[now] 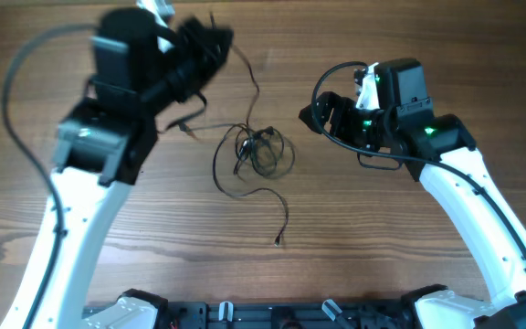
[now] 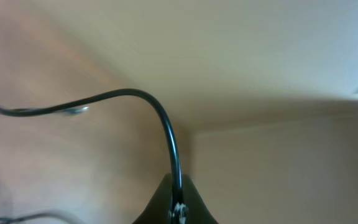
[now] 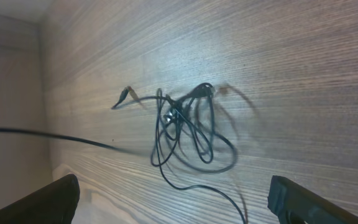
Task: Untangle cables
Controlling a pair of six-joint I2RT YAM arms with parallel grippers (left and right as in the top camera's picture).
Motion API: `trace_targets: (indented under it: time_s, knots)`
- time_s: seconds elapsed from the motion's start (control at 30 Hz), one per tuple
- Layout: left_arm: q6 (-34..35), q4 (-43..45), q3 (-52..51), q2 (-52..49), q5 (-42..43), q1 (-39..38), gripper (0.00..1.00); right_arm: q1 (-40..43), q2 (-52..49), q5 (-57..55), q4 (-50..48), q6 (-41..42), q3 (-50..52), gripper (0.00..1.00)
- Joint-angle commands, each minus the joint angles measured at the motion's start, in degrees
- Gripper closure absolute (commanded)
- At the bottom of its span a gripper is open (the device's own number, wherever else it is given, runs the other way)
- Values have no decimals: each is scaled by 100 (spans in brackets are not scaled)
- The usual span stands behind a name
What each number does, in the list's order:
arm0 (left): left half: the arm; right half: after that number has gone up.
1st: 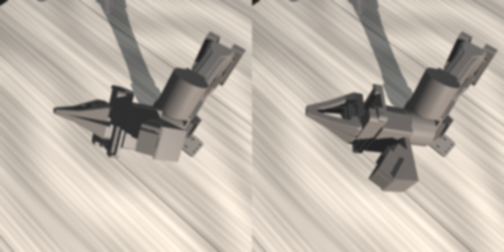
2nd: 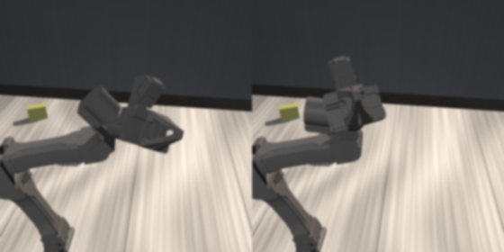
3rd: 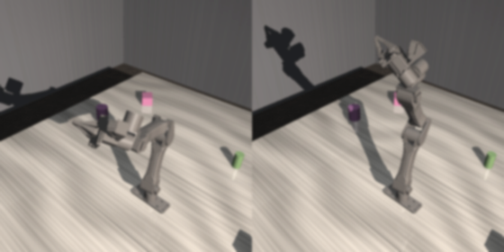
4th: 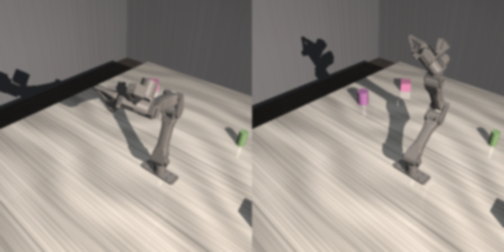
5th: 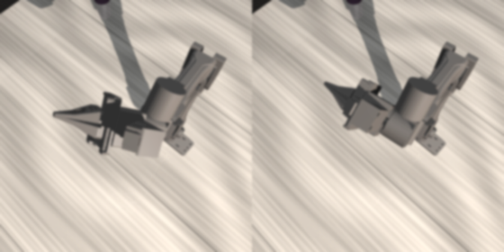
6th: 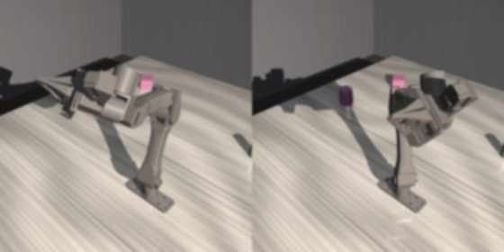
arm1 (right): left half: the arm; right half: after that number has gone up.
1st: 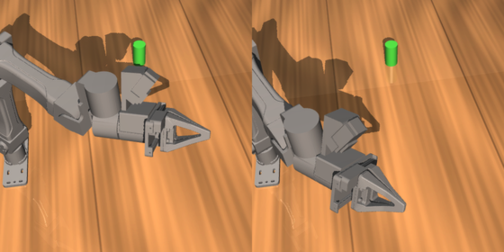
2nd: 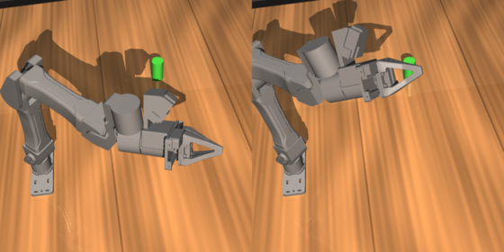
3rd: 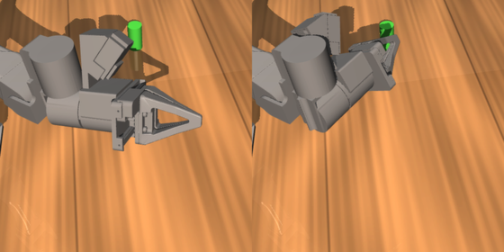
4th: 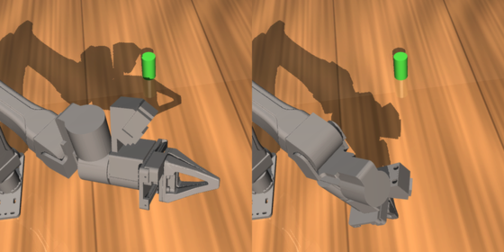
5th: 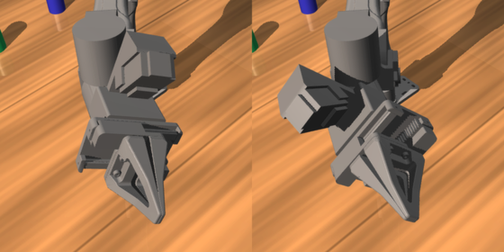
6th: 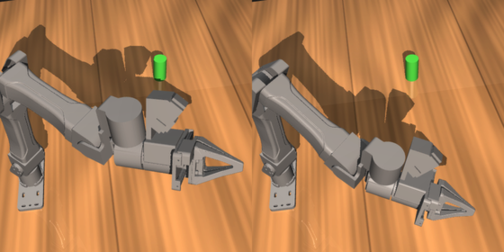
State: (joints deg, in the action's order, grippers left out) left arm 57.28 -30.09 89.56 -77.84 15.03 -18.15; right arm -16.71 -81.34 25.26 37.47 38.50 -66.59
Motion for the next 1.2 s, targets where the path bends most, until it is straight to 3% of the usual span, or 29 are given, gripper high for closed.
trace_targets:
  time_s: [0.0, 0.07, 0.13, 0.23, 0.3, 0.4, 0.43, 0.57, 0.7, 0.87, 0.97, 1.17]
  knots:
    - [-160, 63, 684, 146, -140, -39, 96, -13, 9, 17, -9, -81, -57, 1]
    - [-216, -811, 682, 59, -273, -48, 96, -13, 9, 17, -11, -81, -57, 0]
    - [-734, -2087, 678, -341, -511, -199, 96, -13, 9, 17, -9, -81, -57, 0]
    - [-1211, -2806, 678, -979, -306, -409, 96, -13, 9, 17, -9, -81, -57, 0]
    - [-1209, -2487, 678, -1102, 367, -435, 96, -13, 9, 17, -9, -79, -57, 0]
    - [-1187, -1279, 680, -1012, 1644, -380, 96, -13, 9, 17, -11, -79, -57, 0]
    - [-1187, -1147, 680, -990, 1694, -380, 96, -13, 9, 17, -9, -81, -57, 0]
    - [-1193, -1635, 678, -960, 1451, -382, 96, -13, 9, 17, -11, -81, -57, 0]
    - [-1211, -2107, 678, -960, 354, -380, 96, -13, 9, 17, -9, -81, -57, 0]
    - [-1209, -1209, 680, -951, 1410, -382, 96, -13, 9, 17, -9, -81, -57, 0]
    - [-1213, -1600, 678, -953, 758, -382, 96, -13, 9, 17, -9, -81, -57, 0]
    - [-1213, -1703, 680, -953, 697, -380, 96, -13, 9, 17, -9, -81, -57, 0]
